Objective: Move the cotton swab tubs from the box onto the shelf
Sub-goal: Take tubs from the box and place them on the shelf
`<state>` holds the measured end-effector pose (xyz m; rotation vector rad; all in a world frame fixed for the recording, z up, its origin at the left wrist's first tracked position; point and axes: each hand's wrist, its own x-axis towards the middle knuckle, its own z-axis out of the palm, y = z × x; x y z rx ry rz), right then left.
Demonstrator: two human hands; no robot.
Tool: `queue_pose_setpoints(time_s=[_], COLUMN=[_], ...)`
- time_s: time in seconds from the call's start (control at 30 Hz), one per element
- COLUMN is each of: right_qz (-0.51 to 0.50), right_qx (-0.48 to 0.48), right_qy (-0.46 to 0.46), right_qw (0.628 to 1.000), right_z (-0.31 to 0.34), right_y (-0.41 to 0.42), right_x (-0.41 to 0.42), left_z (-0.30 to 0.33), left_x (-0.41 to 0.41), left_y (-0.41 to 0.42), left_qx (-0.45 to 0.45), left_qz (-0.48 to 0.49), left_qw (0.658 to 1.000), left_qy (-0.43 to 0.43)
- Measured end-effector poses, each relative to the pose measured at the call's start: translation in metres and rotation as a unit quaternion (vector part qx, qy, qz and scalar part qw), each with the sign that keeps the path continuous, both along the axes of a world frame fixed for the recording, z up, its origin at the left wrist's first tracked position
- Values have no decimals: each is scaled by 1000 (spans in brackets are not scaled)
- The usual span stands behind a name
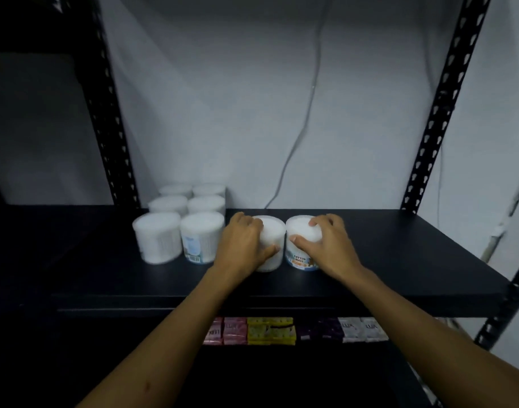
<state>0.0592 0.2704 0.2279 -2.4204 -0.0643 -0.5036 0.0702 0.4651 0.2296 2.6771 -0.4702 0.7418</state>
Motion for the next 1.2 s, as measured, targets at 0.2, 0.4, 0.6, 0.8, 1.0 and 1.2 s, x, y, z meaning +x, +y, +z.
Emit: queue_pose_setpoints(time_s=[0.2,0.4,0.6,0.8,1.0,1.2], right_qz=[2,14,11,11,-7,-18], right_qx=[-128,-185,-221,-199,-192,-183], right_qy=[-28,-18,-18,-40,-67,-78], right_qw=[991,982,975,979,979,980], right_z=[-4,-5,-1,-5,-12,-15], right_y=[4,21,30,36,43,46], right_x=[46,89,134,173,193,195], left_z=[28,54,62,52,40,44], left_x=[44,91,132,170,195,196], left_y=[-9,-9,-1,9,13,16], left_qx=[163,231,235,165,103,76], left_qz=[63,74,67,84,112,120], left_qw=[983,960,957,970,978,980], left_qy=[64,137,153,159,144,139])
